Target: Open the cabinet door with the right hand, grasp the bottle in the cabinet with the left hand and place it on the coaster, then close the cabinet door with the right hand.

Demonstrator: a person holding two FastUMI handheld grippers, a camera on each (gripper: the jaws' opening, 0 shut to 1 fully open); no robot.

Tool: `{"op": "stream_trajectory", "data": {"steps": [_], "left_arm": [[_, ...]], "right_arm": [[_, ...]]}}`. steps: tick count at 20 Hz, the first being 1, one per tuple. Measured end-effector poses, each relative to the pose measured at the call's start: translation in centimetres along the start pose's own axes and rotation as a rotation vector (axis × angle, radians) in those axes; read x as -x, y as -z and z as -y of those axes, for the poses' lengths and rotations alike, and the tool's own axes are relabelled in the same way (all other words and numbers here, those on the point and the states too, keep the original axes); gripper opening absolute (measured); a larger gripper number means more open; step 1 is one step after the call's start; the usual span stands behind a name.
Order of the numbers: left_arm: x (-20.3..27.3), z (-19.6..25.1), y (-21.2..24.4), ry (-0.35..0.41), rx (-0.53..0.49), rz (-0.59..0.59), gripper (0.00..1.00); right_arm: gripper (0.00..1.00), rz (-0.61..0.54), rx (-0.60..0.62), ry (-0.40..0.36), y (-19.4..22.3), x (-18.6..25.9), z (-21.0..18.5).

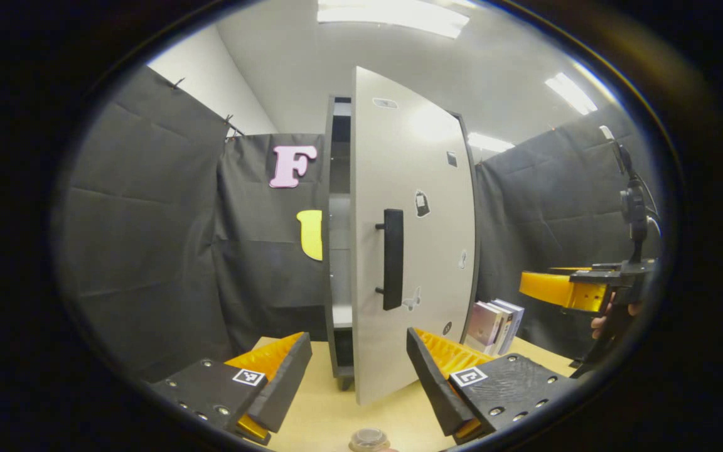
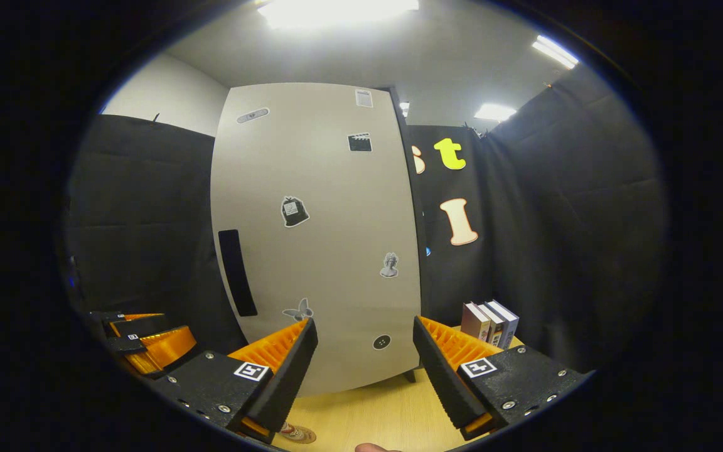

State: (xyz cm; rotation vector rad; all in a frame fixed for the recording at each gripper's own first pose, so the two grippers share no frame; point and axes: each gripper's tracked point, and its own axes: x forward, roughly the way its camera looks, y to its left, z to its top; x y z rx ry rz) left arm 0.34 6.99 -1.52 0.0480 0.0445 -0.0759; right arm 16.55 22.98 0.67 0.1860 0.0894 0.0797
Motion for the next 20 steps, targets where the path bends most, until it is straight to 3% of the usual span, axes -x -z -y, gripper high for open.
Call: {"op": "stream_trajectory", "data": {"steps": [4, 5, 8, 11, 19, 20], "left_arm": [[-0.02, 0.05, -0.17, 0.002, -0.008, 0.006, 0.91], [-0.07, 0.01, -0.23, 0.003, -0.009, 0.008, 0.87], [-0.08, -0.09, -0.11, 0.005, -0.012, 0.004, 0.91], [-0.05, -0.21, -0.10, 0.003, -0.010, 0.001, 0.87], [-0.03, -0.24, -0.23, 0.001, -0.013, 0.005, 0.91], [-0.06, -0.29, -0.19, 0.001, -0.015, 0.005, 0.87]], "right_arm": [[0.95, -0.012, -0.006, 0.006, 0.26, -0.05, 0.13], [0.95, -0.013, -0.008, 0.007, 0.24, -0.12, 0.08], [0.95, -0.010, -0.004, 0.006, 0.06, -0.12, 0.00], [0.95, -0.011, -0.001, 0.009, 0.06, -0.11, -0.06], [0.95, -0.012, -0.003, 0.013, -0.17, 0.13, 0.12], [0.95, -0.011, -0.003, 0.013, -0.27, 0.19, 0.12]]}}
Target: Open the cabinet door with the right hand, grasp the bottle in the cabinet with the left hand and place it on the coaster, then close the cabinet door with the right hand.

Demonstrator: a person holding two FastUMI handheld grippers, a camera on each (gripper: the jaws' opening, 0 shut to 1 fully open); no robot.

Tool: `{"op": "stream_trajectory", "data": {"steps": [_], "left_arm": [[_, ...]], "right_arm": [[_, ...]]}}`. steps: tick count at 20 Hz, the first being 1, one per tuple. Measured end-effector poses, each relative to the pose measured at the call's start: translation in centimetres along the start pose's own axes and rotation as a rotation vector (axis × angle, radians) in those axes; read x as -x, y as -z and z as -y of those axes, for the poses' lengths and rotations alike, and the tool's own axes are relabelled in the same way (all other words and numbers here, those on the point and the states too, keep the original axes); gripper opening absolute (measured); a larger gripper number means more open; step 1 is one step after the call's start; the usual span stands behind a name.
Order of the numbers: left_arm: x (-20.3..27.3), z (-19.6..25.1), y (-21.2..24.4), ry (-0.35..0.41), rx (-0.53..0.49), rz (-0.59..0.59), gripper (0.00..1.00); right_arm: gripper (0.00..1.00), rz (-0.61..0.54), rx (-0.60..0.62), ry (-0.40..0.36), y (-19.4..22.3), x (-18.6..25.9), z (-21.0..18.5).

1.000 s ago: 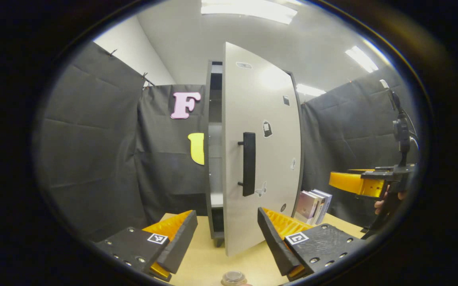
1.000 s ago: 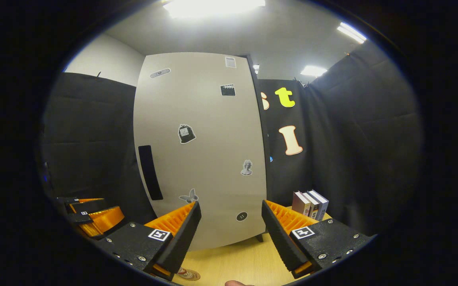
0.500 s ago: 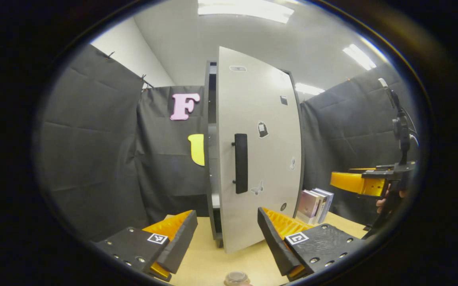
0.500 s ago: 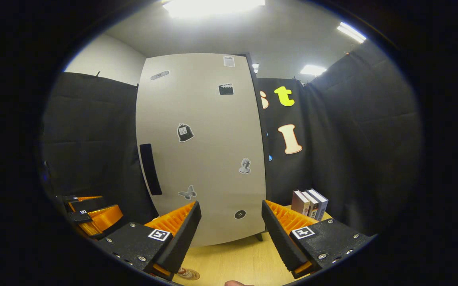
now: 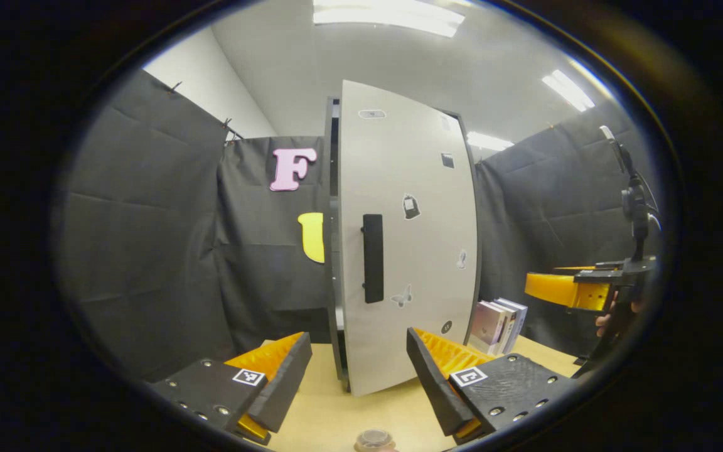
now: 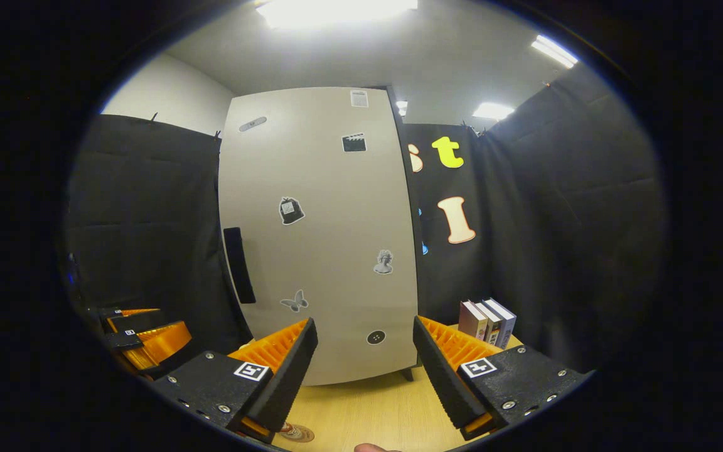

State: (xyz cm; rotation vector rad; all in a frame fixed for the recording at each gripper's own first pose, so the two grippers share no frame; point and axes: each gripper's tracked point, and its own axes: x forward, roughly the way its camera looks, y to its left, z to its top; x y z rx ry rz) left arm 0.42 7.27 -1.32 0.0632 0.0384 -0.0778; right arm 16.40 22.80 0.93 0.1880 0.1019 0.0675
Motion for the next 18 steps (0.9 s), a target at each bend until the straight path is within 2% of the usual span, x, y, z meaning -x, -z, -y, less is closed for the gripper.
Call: {"op": "stream_trajectory", "data": {"steps": [2, 4, 7, 8, 11, 12, 18], "left_arm": [[-0.02, -0.02, -0.10, 0.000, -0.003, 0.004, 0.91], [0.00, -0.02, -0.14, 0.000, -0.005, 0.008, 0.87], [0.04, 0.02, -0.18, -0.001, -0.005, 0.010, 0.87], [0.10, 0.07, -0.21, 0.000, -0.005, 0.010, 0.91], [0.21, 0.16, -0.25, 0.002, -0.006, 0.010, 0.91], [0.28, 0.15, -0.32, 0.002, -0.007, 0.010, 0.87], [0.32, 0.17, -0.31, -0.001, -0.011, 0.012, 0.87]], "right_arm": [[0.95, -0.001, 0.001, -0.002, 0.08, 0.03, 0.02], [0.95, 0.000, 0.001, -0.002, 0.02, 0.11, 0.04], [0.95, 0.002, 0.001, -0.002, 0.03, 0.33, 0.16], [0.95, 0.003, 0.002, -0.004, -0.07, 0.35, 0.16], [0.95, 0.001, 0.003, -0.002, 0.02, 0.28, 0.26], [0.95, 0.000, 0.003, -0.001, 0.00, 0.27, 0.30], [0.95, 0.001, 0.005, 0.000, 0.00, 0.32, 0.50]]}}
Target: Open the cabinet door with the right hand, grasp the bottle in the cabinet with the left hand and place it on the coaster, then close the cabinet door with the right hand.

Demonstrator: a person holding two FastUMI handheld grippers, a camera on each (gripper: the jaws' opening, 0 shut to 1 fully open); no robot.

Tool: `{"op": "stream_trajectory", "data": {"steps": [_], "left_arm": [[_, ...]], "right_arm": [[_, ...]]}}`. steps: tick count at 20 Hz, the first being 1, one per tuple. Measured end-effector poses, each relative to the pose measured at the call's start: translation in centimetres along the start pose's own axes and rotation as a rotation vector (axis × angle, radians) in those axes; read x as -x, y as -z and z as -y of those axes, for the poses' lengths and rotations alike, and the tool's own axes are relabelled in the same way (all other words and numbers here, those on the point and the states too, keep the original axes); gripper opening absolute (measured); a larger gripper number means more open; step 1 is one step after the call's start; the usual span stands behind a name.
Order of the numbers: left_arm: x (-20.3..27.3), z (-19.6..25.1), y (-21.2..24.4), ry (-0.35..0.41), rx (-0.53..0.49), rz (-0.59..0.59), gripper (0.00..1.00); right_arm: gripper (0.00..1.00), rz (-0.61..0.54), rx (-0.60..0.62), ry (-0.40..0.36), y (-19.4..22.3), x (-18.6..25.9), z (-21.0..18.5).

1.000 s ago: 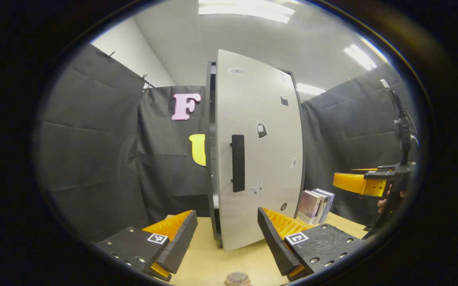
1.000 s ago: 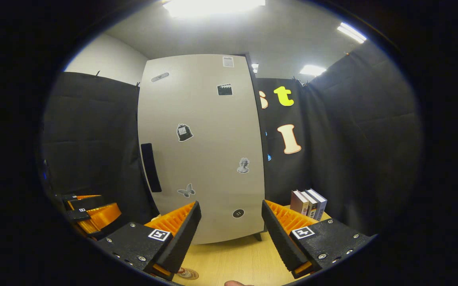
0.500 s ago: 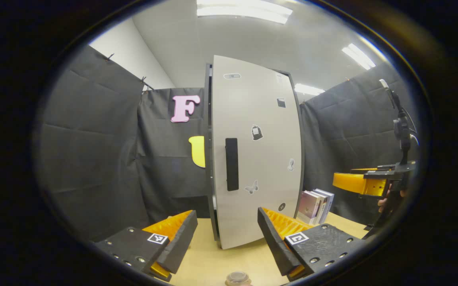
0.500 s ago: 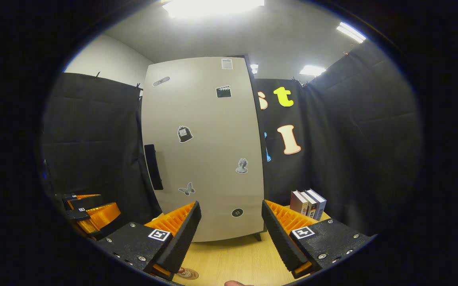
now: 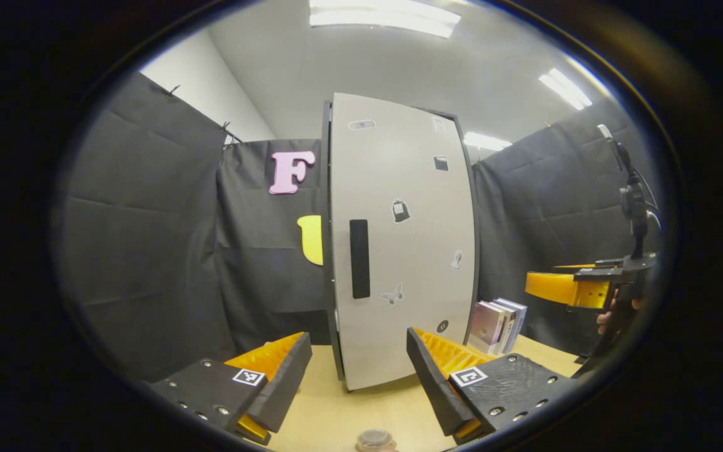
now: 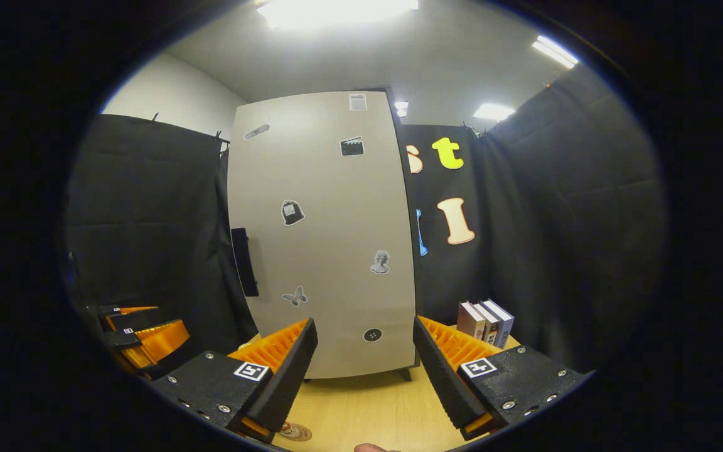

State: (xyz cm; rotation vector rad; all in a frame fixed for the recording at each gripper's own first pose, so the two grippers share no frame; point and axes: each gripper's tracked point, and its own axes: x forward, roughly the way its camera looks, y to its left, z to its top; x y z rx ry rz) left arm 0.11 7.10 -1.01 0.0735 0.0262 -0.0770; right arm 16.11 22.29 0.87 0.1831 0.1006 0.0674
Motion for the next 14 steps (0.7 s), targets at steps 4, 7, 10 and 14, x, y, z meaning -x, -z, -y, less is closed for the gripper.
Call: {"op": "stream_trajectory", "data": {"steps": [4, 7, 10, 14], "left_arm": [[-0.02, -0.02, -0.10, -0.004, 0.000, 0.000, 0.87], [-0.08, -0.10, 0.01, -0.004, 0.003, -0.007, 0.91], [-0.06, -0.11, 0.01, -0.005, 0.005, -0.007, 0.87], [-0.10, -0.15, -0.18, -0.009, 0.003, -0.001, 0.87]], "right_arm": [[0.95, -0.004, -0.005, 0.000, 0.32, -0.24, 0.04], [0.95, -0.005, -0.001, 0.003, 0.35, -0.27, 0.15], [0.95, -0.004, -0.006, 0.010, 0.33, -0.44, 0.28], [0.95, -0.002, -0.006, 0.015, 0.25, -0.47, 0.32]]}}
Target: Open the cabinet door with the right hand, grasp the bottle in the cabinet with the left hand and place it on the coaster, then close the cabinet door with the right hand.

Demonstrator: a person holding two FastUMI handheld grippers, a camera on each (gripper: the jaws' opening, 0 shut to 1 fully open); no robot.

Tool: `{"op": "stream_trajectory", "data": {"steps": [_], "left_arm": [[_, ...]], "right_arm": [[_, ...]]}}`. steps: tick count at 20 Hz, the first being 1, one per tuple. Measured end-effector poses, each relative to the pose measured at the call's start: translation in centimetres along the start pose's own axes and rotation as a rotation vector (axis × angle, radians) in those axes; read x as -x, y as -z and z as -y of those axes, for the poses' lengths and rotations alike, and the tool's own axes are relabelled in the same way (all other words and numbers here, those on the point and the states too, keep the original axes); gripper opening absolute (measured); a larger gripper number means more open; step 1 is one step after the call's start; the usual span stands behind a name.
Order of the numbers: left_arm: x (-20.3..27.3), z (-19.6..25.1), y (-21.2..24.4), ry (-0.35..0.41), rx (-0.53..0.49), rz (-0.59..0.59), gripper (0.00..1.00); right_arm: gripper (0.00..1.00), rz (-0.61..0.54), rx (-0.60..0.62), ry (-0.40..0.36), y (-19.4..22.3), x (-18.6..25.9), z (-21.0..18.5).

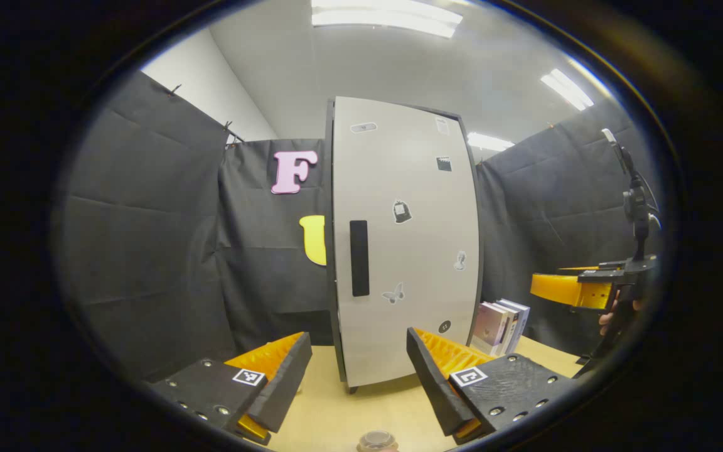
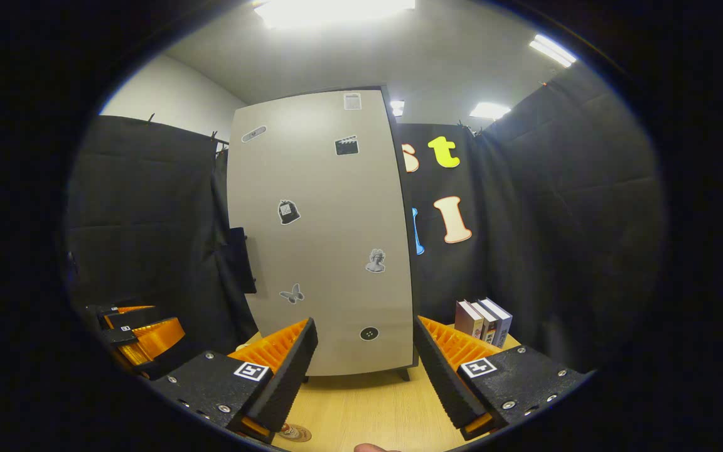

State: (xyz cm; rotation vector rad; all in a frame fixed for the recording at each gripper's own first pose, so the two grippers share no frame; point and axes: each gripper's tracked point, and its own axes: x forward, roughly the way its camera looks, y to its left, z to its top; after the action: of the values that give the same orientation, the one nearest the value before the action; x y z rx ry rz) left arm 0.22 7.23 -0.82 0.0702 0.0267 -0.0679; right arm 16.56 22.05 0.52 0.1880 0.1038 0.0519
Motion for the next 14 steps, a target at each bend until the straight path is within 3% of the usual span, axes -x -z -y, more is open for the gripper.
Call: {"op": "stream_trajectory", "data": {"steps": [2, 4, 5, 6, 8, 9, 11, 14], "left_arm": [[0.03, 0.00, -0.03, -0.001, 0.002, -0.001, 0.91], [0.06, -0.09, -0.01, -0.004, 0.003, -0.003, 0.87], [0.03, -0.10, 0.01, -0.004, 0.004, -0.004, 0.91], [0.05, -0.12, 0.12, -0.004, 0.004, -0.008, 0.87], [0.15, -0.24, 0.06, -0.008, 0.005, -0.006, 0.91], [0.13, -0.35, 0.06, -0.011, 0.007, -0.005, 0.87], [0.20, -0.48, 0.00, -0.017, 0.009, -0.003, 0.91], [0.43, -0.64, 0.06, -0.024, 0.010, -0.006, 0.87]], "right_arm": [[0.95, -0.002, -0.001, -0.002, 0.19, -0.17, -0.13], [0.95, -0.005, 0.001, -0.003, 0.27, -0.15, -0.28], [0.95, -0.006, 0.002, -0.004, 0.34, -0.16, -0.35], [0.95, -0.006, 0.004, -0.004, 0.30, -0.17, -0.40], [0.95, -0.004, 0.003, -0.004, 0.26, -0.09, -0.46], [0.95, -0.003, 0.002, -0.003, 0.22, -0.06, -0.52], [0.95, -0.002, 0.001, -0.002, 0.24, -0.06, -0.56], [0.95, -0.003, 0.002, -0.004, 0.35, -0.06, -0.67]]}}
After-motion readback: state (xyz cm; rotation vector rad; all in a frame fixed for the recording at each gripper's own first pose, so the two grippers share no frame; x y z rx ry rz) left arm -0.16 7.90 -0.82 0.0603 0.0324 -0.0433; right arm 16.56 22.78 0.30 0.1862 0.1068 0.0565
